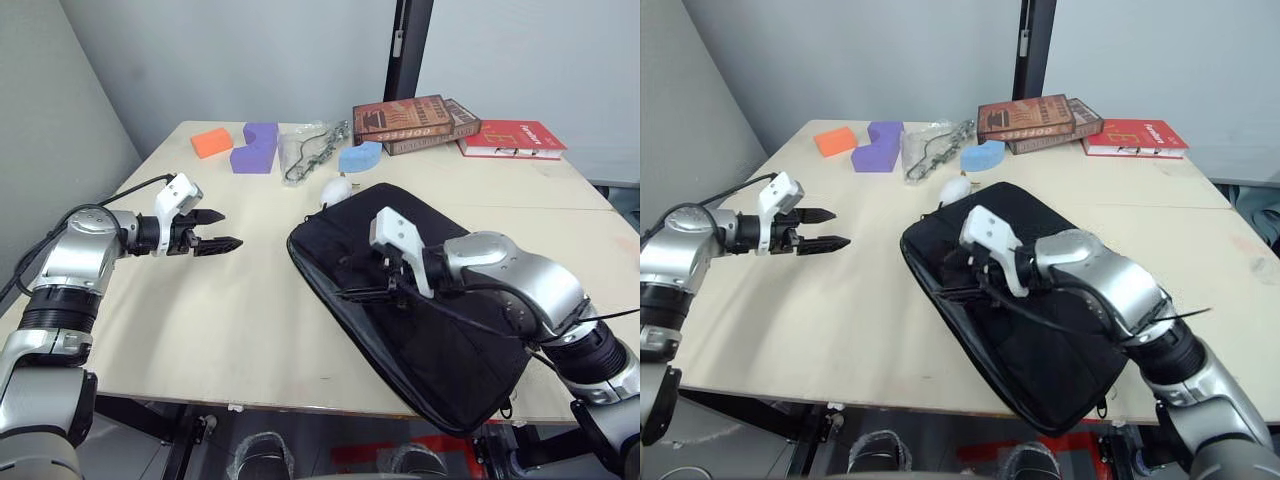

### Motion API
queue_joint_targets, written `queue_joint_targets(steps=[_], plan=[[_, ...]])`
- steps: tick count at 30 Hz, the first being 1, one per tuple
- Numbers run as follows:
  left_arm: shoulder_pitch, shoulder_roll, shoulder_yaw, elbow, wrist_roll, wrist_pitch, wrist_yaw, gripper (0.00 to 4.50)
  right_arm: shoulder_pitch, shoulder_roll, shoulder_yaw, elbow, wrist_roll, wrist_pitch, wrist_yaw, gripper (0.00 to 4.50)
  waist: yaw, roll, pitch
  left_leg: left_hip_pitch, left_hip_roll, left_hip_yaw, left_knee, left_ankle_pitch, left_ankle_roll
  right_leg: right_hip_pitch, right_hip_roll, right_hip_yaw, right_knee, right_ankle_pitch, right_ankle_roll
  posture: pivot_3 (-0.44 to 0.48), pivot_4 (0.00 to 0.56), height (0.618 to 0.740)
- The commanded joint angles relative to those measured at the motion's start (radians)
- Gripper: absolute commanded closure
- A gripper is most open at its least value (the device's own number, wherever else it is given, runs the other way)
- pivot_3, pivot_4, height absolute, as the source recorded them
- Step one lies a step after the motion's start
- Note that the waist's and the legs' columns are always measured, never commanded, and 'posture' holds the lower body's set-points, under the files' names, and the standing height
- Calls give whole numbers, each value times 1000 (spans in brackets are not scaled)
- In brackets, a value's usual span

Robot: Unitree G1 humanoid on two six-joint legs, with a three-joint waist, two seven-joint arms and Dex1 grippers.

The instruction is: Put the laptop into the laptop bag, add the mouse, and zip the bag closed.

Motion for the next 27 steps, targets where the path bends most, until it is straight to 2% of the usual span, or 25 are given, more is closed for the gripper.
queue_joint_targets(steps=[1, 6, 9, 13, 17, 21, 27], plan=[[-40, -22, -4, 22, 13, -48, 3, 0, 10, 1, -134, -66, 66, 55, -57, 23, 5, 0, 0, 0, 0, 0, 0, 0, 0, 0, 0, 0, 0, 0, 0, 0, 150, 734], [-94, -92, -19, 85, 27, -84, 19, 0, 100, -45, -336, -98, 137, 135, -133, 23, 16, 0, 0, 0, 0, 0, 1, 0, 0, 1, 0, 0, 0, 0, 0, 0, 150, 734], [-138, -159, -33, 134, 38, -105, 32, 0, 216, -135, -430, -100, 125, 125, -112, 23, 29, -1, 0, 0, 0, -1, 1, 0, 1, 2, 0, 0, 0, 0, 0, 0, 150, 734], [-240, -295, -46, 306, 65, -147, 87, 0, 388, -229, -630, -74, 142, 137, -85, 23, 48, -1, 0, 0, -1, 0, 2, -1, 3, 2, -1, 0, -1, 0, -1, 0, 150, 734], [-306, -378, -26, 452, 69, -172, 101, 0, 552, -238, -774, -84, 168, 155, -73, 23, 46, -1, 0, -1, -1, 0, 3, -3, 7, 3, -1, 0, -1, 0, -1, 0, 150, 734], [-354, -451, -20, 584, 78, -192, 112, 0, 694, -218, -956, -93, 270, 220, -43, 23, 43, -1, 0, 0, -1, 0, 2, -3, 7, 3, -1, 1, -2, 0, 0, 0, 150, 734], [-351, -500, -38, 700, 137, -256, 134, 0, 861, -203, -1109, -42, 326, 271, -36, 23, 47, -1, 0, 0, -2, 0, 3, -3, 8, 5, -2, 1, -3, 0, 0, 0, 150, 734]])
